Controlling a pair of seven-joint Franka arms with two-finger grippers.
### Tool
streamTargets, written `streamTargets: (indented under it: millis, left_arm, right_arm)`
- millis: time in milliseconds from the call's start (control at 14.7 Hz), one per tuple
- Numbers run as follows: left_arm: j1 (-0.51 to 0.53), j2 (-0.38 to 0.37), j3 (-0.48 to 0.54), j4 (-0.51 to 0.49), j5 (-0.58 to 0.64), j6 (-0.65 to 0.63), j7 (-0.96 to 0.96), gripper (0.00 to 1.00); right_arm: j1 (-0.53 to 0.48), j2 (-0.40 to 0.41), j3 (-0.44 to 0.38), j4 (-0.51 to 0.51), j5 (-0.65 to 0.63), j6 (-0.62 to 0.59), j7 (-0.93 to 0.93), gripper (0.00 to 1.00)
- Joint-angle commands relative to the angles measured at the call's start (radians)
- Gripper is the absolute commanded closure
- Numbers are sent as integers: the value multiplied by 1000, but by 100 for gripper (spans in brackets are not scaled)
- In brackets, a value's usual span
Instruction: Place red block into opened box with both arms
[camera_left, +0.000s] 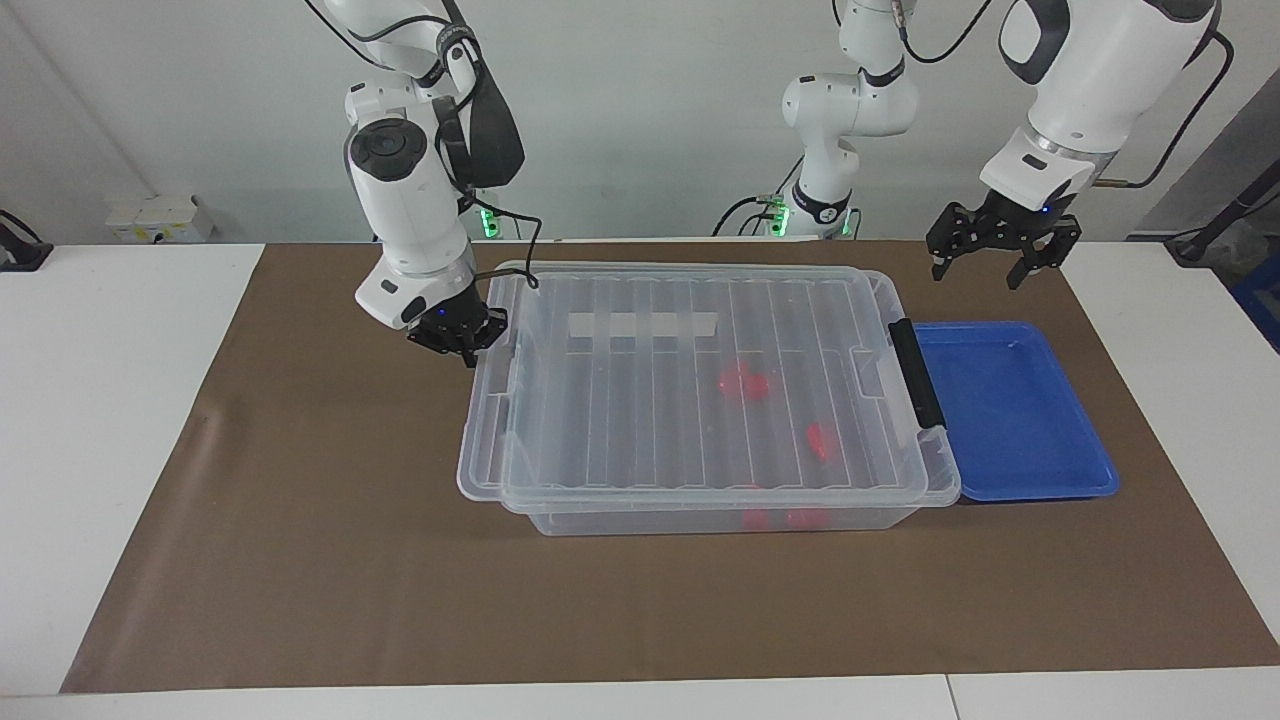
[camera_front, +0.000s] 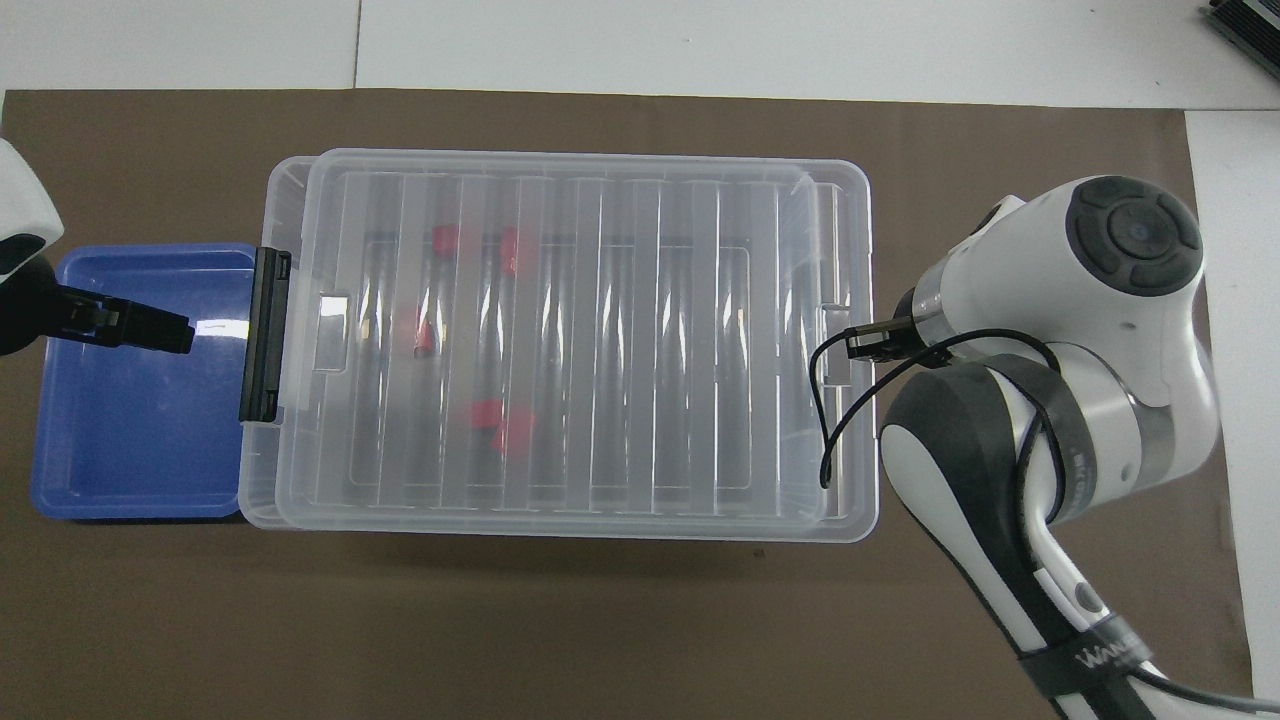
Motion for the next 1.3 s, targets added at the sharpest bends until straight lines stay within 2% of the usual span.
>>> streamTargets:
  millis: [0,273,750,1091,1159,1227]
  left_arm:
    - [-30,-30,16,-26,-4,-3,4,0]
    - [-17,-28,18,-26,-5,-3,4,0]
    - [-15,-33,18,-29,-5,-3,-5,0]
    - [-18,-36,18,-31,-5,-3,-97,0]
    - [-17,-36,18,-31,-5,0,-100,0]
    - [-14,-36,18,-29,-5,2,-97,0]
  right_arm:
    - [24,-19,5,-11,17,-16,15,100]
    - [28,-19,5,-11,72,-5,6,100]
    - [24,-21,3,-5,74,-15,4,100]
    - [-42,-54,-8,7,68,-18,12,100]
    - [-61,-60,-8,9,60,-18,13,84]
    - [-90,-71,-8,9,60,-16,16,40]
